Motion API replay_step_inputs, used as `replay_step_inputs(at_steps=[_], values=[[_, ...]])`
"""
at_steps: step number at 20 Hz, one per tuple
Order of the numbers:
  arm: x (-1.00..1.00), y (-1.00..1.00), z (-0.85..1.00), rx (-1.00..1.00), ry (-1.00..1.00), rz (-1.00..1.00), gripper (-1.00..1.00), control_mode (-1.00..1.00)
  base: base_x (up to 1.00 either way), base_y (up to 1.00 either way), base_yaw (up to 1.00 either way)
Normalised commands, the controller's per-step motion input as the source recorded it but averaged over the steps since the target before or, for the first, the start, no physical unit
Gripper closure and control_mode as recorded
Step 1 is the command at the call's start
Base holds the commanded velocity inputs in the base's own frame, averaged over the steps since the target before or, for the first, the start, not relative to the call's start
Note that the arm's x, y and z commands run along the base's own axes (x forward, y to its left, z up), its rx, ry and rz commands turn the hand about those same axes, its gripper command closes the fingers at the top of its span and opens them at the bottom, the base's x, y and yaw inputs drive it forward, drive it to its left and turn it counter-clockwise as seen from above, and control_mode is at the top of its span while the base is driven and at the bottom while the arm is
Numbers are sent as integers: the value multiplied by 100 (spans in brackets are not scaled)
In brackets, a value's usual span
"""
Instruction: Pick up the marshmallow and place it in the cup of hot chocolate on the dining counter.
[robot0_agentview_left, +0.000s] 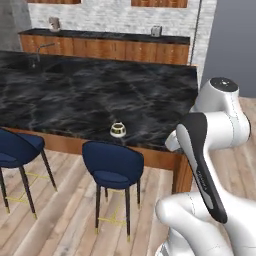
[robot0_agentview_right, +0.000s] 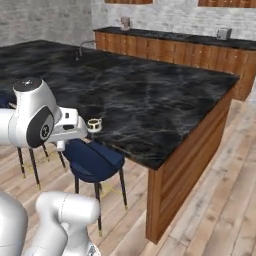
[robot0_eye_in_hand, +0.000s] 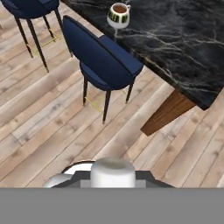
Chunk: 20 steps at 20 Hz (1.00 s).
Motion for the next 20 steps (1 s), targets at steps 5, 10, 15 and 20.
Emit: replay_step_inputs(at_steps=[5, 10, 15, 20], values=[[0, 0, 0, 0, 0, 0, 100, 100, 34, 100, -39], [0, 0, 0, 0, 0, 0, 100, 100, 30, 100, -40], [0, 0, 0, 0, 0, 0, 100, 100, 61, 94, -39], [0, 0, 0, 0, 0, 0, 100, 100, 79, 67, -35]])
